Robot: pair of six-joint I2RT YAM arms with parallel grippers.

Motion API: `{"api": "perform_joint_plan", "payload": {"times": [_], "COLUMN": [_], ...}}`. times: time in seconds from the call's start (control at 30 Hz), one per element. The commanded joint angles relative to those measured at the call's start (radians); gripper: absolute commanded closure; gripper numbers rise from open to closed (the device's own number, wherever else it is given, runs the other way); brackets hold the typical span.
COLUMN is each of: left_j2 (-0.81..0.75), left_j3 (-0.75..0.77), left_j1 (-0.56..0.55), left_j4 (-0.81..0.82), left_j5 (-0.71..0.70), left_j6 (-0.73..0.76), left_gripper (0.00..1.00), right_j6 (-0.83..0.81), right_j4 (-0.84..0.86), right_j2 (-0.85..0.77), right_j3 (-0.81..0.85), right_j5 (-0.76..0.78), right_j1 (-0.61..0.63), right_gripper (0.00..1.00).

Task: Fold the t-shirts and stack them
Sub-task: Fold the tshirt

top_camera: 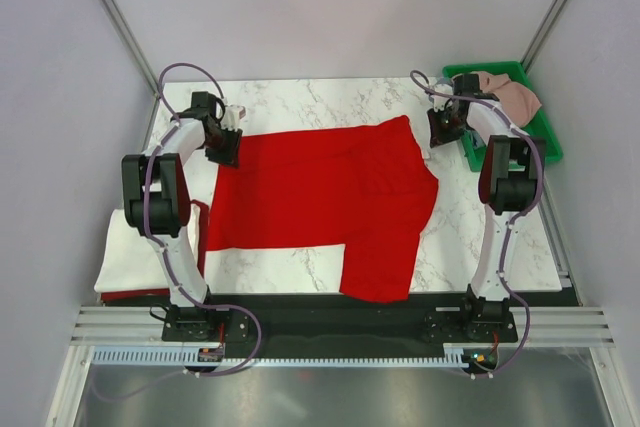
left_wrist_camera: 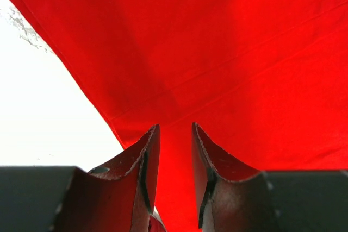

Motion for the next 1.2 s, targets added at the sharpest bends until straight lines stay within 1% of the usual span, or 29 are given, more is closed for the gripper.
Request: {"api": "perform_joint_plan", "payload": {"times": [0.0, 0.17, 0.3, 0.33, 0.37, 0.4, 0.43, 0.77, 0.9, 1.07, 1.17], "left_j2": [0.010, 0.021, 0.027, 0.028, 0.028, 0.030, 0.030, 0.025, 0.019, 0.015, 0.010], "left_j3": [0.043, 0.048, 0.049, 0.051, 0.051, 0.051, 0.053, 0.046, 0.042, 0.039, 0.034], "left_j1": [-0.001, -0.003, -0.001, -0.001, -0.001, -0.001, -0.033, -0.064, -0.069, -0.070, -0.070], "left_j4": [0.002, -0.001, -0.004, -0.004, -0.006, -0.006, -0.007, -0.012, -0.013, -0.015, -0.013], "left_j5": [0.014, 0.001, -0.003, -0.005, -0.006, -0.012, -0.015, -0.040, -0.049, -0.055, -0.060], "left_j6": [0.013, 0.016, 0.017, 0.019, 0.022, 0.024, 0.028, 0.037, 0.043, 0.047, 0.047], "left_gripper": [0.64, 0.64, 0.64, 0.64, 0.64, 0.64, 0.64, 0.64, 0.64, 0.64, 0.64], "right_j6": [-0.020, -0.032, -0.021, -0.020, -0.018, -0.015, -0.013, -0.012, 0.005, 0.000, 0.000], "right_j4": [-0.060, -0.097, -0.111, -0.112, -0.111, -0.114, -0.115, -0.129, -0.140, -0.138, -0.141], "right_j2": [0.036, 0.082, 0.092, 0.092, 0.092, 0.098, 0.101, 0.158, 0.190, 0.165, 0.159], "right_j3": [0.109, 0.146, 0.135, 0.131, 0.127, 0.123, 0.121, 0.138, 0.155, 0.137, 0.143], "right_j5": [-0.073, -0.216, -0.288, -0.309, -0.337, -0.342, -0.346, -0.333, -0.388, -0.455, -0.422], "right_j1": [0.003, -0.002, -0.011, -0.016, -0.017, -0.017, -0.017, -0.017, -0.017, -0.017, -0.016], "right_gripper": [0.76, 0.71, 0.67, 0.63, 0.63, 0.62, 0.62, 0.63, 0.62, 0.62, 0.63]}}
